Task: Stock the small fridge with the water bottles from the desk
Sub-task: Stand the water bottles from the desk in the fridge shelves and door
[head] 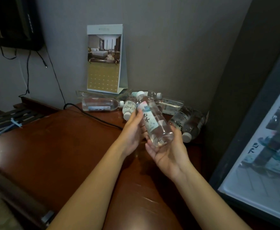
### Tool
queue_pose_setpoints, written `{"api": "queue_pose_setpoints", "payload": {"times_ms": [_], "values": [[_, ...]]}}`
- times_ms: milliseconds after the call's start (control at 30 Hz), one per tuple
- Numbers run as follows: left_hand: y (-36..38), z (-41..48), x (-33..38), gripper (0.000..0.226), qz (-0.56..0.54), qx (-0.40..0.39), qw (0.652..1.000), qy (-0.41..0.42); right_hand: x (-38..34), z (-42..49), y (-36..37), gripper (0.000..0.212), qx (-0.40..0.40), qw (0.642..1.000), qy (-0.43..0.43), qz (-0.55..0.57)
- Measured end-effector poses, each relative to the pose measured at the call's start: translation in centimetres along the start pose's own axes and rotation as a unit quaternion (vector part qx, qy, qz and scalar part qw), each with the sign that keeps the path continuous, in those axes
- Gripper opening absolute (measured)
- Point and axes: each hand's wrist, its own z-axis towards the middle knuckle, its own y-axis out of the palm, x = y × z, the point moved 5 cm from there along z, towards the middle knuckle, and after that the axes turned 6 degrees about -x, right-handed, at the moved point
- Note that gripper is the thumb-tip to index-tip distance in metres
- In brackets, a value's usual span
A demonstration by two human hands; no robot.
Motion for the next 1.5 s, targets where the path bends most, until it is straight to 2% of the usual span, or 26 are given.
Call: {"api": "queue_pose_setpoints", "payload": {"times_ms": [133,267,333,467,567,633,700,867,1000,1067,1133,1300,1500], "values": [[0.5,-0.3,0.2,0.061,-0.037,-0.04,0.999,0.0,-0.4,-0.9,-1.1,0.053,-0.055,0.998,0.03,-0.021],[0.7,-0.6,0.0,0.068,-0.026,-0.049,0.998,-0.005,-1.5,-1.6,-1.7,0.036,-0.089,0.986,-0.002,-0.14],[0.8,-0.9,0.1,0.073,0.001,-0.041,0.999,-0.015,-1.6,-2.0,-1.5,0.038,-0.101,0.972,-0.014,-0.21],[1.1,-1.5,0.0,0.043,0.054,-0.061,0.996,-0.035,-0.8,-2.6,-1.2,0.056,-0.112,0.955,-0.019,-0.273],[1.7,-2.3,0.0,0.036,0.088,-0.065,0.993,-0.047,-0.4,-3.0,-1.3,0.059,-0.111,0.946,-0.013,-0.305],[2.1,-3.0,0.1,0.031,0.114,-0.062,0.99,-0.049,-0.5,-3.3,-1.3,0.07,-0.113,0.935,-0.012,-0.336],[2.6,-3.8,0.4,0.028,0.131,-0.055,0.988,-0.052,-0.5,-3.5,-1.2,0.074,-0.124,0.934,-0.003,-0.336],[3.1,-6.0,1.9,0.023,0.164,-0.021,0.986,-0.034,-0.5,-4.5,-0.3,0.065,-0.16,0.933,-0.001,-0.323],[3.8,-8.4,2.8,0.032,0.154,-0.008,0.988,-0.013,-0.2,-6.5,0.2,0.07,-0.18,0.932,-0.012,-0.315],[4.4,-9.6,3.1,0.046,0.156,-0.008,0.988,-0.002,-0.2,-7.8,0.2,0.073,-0.186,0.924,-0.023,-0.334],[5.3,-10.9,3.3,0.056,0.165,-0.012,0.986,0.003,-0.5,-9.3,0.1,0.073,-0.188,0.914,-0.031,-0.359],[9.4,-13.2,4.1,0.047,0.157,-0.028,0.986,0.036,-2.7,-13.8,-0.3,0.076,-0.178,0.895,-0.073,-0.402],[17.6,-15.0,4.6,0.048,0.142,-0.084,0.982,0.089,-8.3,-21.1,-1.2,0.068,-0.113,0.844,-0.181,-0.492]]}}
